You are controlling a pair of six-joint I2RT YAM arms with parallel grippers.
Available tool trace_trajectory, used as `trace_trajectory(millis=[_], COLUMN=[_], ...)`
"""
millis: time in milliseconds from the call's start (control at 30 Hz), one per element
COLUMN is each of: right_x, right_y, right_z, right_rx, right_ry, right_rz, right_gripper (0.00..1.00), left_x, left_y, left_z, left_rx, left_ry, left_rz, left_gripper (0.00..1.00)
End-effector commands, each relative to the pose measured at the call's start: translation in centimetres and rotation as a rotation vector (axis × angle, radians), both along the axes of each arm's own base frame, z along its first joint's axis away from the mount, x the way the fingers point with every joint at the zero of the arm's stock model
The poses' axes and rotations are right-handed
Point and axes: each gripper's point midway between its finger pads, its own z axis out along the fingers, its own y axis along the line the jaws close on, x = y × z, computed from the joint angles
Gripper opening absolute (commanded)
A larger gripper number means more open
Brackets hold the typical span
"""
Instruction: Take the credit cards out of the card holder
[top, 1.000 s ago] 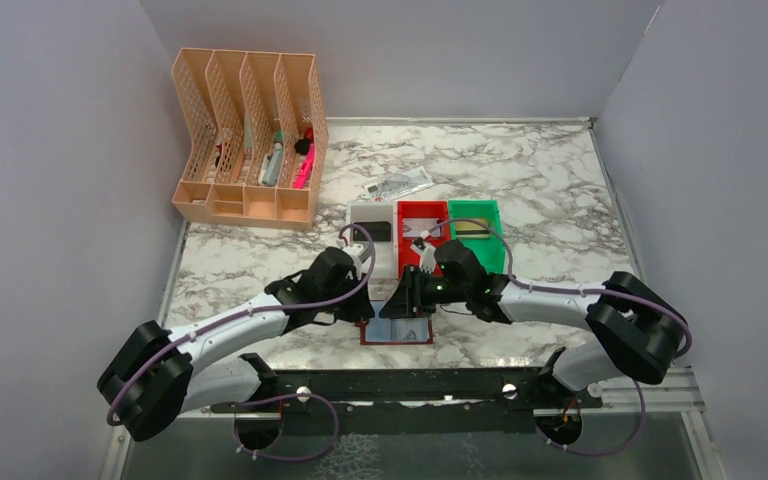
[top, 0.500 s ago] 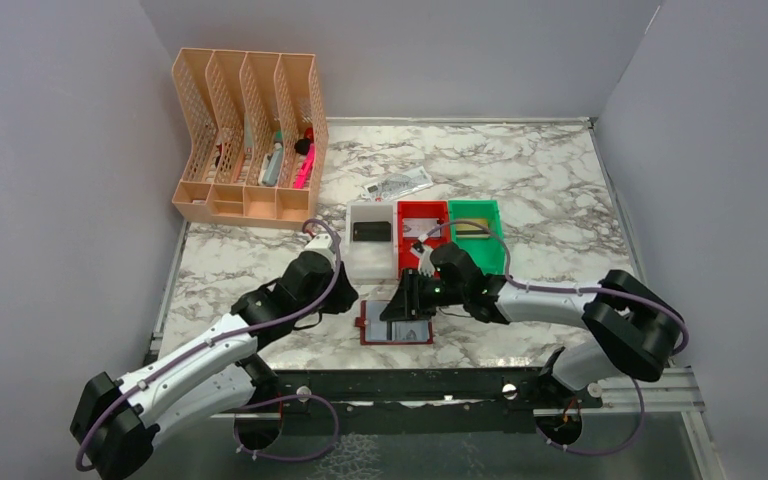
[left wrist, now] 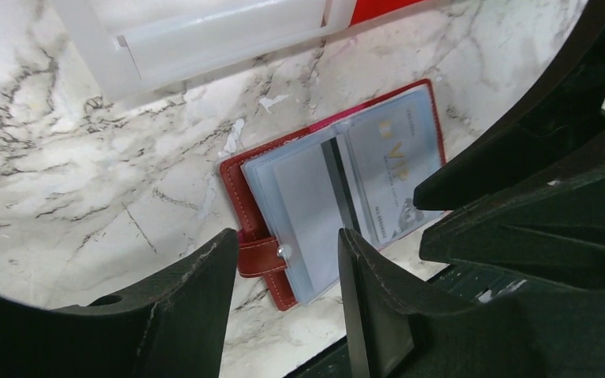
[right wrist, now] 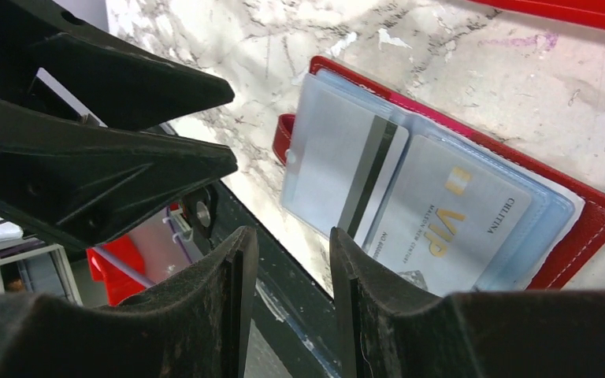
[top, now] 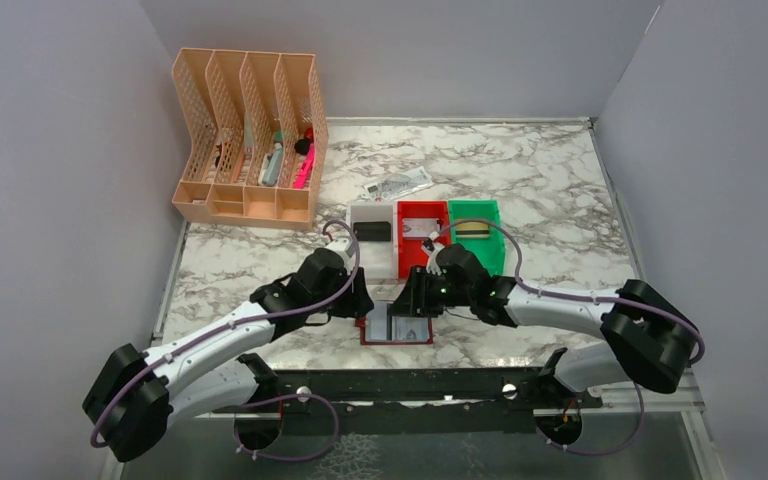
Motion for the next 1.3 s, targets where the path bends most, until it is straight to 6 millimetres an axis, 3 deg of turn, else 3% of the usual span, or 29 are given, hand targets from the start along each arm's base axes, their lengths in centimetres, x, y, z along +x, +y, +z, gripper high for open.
trace_trajectory(millis=[0, 500, 833, 1000, 1267], right_x=[-0.7, -1.1, -1.0, -0.9, -0.8], right_y=[0.3, 1.5, 0.9, 0.7, 0.4], right_z=[-1.1, -3.4, -4.6, -4.7, -5.2], right_rx=[-0.012, -0.030, -0.071, -0.086, -0.106], right_ry=[0.020, 0.097, 0.118, 0.117, 0.120], right_rz=[0.037, 0.090, 0.051, 0.042, 0.030], right_gripper=[0.43, 0.43, 0.43, 0.43, 0.43], left_x=[-1.1, -2.5, -2.0, -1.6, -0.7], left_y=[-0.7, 0.7, 2.6, 3.7, 4.5], left_z=[-2.0, -5.2, -6.7, -6.7, -4.6], left_rx=[0.012, 0.099, 0.189, 0.221, 0.189], left_ry=[0.088, 0.192, 0.204, 0.188, 0.118], left_rz=[-0.053, -0.034, 0.064, 0.122, 0.199], left_gripper=[0.53, 0.45, 0.31, 0.27, 0.30])
